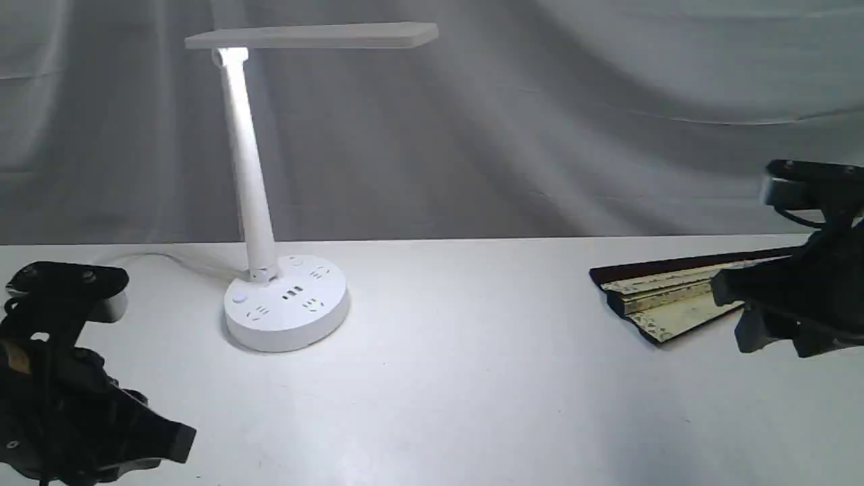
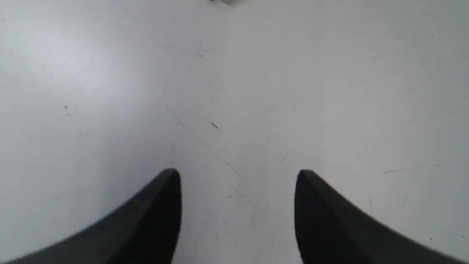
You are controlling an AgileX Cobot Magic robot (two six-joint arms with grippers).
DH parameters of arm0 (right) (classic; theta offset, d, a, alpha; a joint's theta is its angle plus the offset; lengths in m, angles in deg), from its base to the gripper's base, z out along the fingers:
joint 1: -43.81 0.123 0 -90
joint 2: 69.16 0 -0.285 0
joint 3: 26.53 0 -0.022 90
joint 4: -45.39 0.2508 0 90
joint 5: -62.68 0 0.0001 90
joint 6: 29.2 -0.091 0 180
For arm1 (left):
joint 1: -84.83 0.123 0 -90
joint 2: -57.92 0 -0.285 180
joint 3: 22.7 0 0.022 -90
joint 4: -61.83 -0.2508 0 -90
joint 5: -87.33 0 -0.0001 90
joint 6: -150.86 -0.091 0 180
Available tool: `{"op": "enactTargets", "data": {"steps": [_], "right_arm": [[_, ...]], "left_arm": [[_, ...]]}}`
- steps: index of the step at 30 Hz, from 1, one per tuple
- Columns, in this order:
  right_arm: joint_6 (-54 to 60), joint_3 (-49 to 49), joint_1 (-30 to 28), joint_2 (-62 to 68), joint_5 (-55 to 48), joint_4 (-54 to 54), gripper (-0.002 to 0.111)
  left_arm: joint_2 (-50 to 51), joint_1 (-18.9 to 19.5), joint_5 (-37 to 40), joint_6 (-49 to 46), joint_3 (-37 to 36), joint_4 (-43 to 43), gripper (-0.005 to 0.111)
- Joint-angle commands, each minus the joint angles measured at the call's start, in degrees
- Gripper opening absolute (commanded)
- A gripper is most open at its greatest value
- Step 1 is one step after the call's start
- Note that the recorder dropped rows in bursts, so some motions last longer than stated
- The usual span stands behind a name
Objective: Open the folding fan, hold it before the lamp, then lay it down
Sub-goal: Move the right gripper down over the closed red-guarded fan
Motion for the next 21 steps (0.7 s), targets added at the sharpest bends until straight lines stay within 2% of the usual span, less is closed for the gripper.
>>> {"op": "enactTargets", "data": {"steps": [1, 3, 11, 21], "right_arm": [[0.5, -0.5, 0.0, 0.9, 0.1, 0.3, 0.056], [1.0, -1.8, -0.1, 1.9, -0.8, 0.1, 0.059], [1.0, -12.0, -0.6, 6.5, -9.8, 0.8, 0.059], [-0.1, -24.2, -0.6, 13.9, -16.0, 0.9, 0.059]], "left_arm": [[0.1, -0.4, -0.4, -0.6, 0.3, 0.6, 0.028], [0.1, -0.4, -0.3, -0.7, 0.3, 0.6, 0.028], [0.1, -0.4, 0.0, -2.2, 0.3, 1.7, 0.028], [0.1, -0.4, -0.4, -2.2, 0.3, 1.8, 0.028]]}}
